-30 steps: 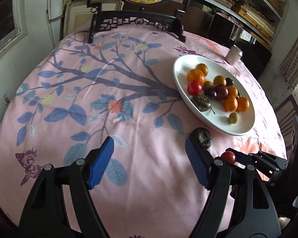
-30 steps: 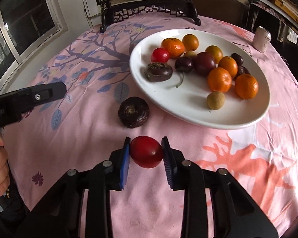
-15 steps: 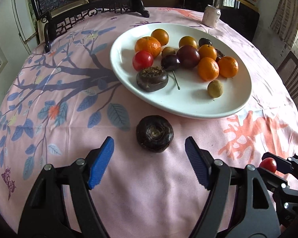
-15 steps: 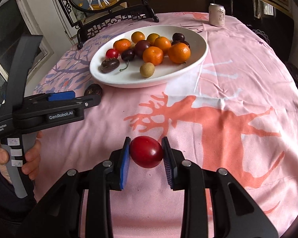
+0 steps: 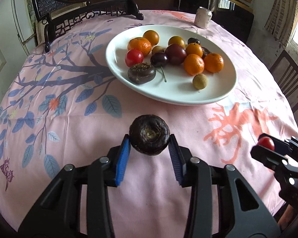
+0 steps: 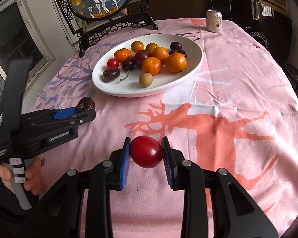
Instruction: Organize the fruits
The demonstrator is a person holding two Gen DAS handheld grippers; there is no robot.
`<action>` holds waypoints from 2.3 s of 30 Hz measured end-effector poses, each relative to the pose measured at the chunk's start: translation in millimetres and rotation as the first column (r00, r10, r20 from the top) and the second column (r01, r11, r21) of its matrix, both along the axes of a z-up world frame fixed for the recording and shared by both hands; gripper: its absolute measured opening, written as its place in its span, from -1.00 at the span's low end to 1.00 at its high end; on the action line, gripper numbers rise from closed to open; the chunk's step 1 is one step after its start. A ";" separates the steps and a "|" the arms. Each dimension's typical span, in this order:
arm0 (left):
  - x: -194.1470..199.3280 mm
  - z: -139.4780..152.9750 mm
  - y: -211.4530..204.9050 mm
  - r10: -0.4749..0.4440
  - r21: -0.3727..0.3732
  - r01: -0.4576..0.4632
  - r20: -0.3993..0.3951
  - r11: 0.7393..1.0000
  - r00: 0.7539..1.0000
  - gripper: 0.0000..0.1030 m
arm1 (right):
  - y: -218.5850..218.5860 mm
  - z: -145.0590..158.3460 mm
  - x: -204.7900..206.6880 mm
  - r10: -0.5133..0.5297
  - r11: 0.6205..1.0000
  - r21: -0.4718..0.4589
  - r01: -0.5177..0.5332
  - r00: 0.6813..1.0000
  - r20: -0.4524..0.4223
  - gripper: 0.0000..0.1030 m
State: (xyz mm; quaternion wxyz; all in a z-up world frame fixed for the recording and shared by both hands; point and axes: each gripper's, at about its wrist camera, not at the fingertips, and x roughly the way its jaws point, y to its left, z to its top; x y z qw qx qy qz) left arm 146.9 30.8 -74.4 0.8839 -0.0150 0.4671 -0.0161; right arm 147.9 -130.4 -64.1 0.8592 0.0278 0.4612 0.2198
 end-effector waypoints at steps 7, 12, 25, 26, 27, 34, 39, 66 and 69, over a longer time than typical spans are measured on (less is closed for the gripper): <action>2.7 43.2 -1.0 -0.044 -0.040 0.047 0.061 0.998 0.997 -0.23 | 10.7 18.9 22.5 0.042 0.999 -0.032 -0.041 0.998 0.038 -0.39; 54.0 52.4 2.9 -0.031 -0.032 0.032 0.038 0.999 0.999 -0.23 | 24.4 29.4 59.0 0.078 0.995 -0.074 -0.073 0.995 0.063 -0.39; 132.8 19.2 -6.6 -0.023 -0.046 0.020 -0.058 0.999 0.998 -0.22 | 39.1 0.2 139.8 0.081 0.989 -0.127 -0.075 0.996 0.040 -0.40; 135.0 17.0 -7.4 -0.022 -0.044 0.019 -0.061 0.999 0.998 -0.22 | 38.7 -1.4 141.3 0.082 0.989 -0.124 -0.076 0.996 0.039 -0.39; 136.1 15.4 -8.1 -0.024 -0.042 0.021 -0.060 0.999 0.998 -0.22 | 38.7 -1.0 141.6 0.084 0.990 -0.119 -0.079 0.995 0.045 -0.39; 129.4 27.5 -5.2 -0.016 -0.048 0.015 -0.016 0.999 1.000 0.20 | 37.2 10.3 134.1 0.075 0.989 -0.132 -0.064 0.994 0.083 -0.21; 95.0 65.6 5.2 0.008 -0.059 -0.002 0.100 0.998 0.995 0.65 | 24.2 45.3 112.2 0.048 0.993 -0.112 -0.030 0.985 0.163 0.16; -62.8 75.5 23.7 0.119 0.006 -0.124 0.238 0.992 0.964 0.96 | 17.8 36.3 -5.3 -0.110 0.970 -0.199 0.142 0.980 0.163 0.97; -63.6 76.0 22.9 0.114 0.002 -0.117 0.234 0.993 0.966 0.96 | 19.1 38.4 -7.2 -0.105 0.971 -0.198 0.137 0.981 0.165 0.97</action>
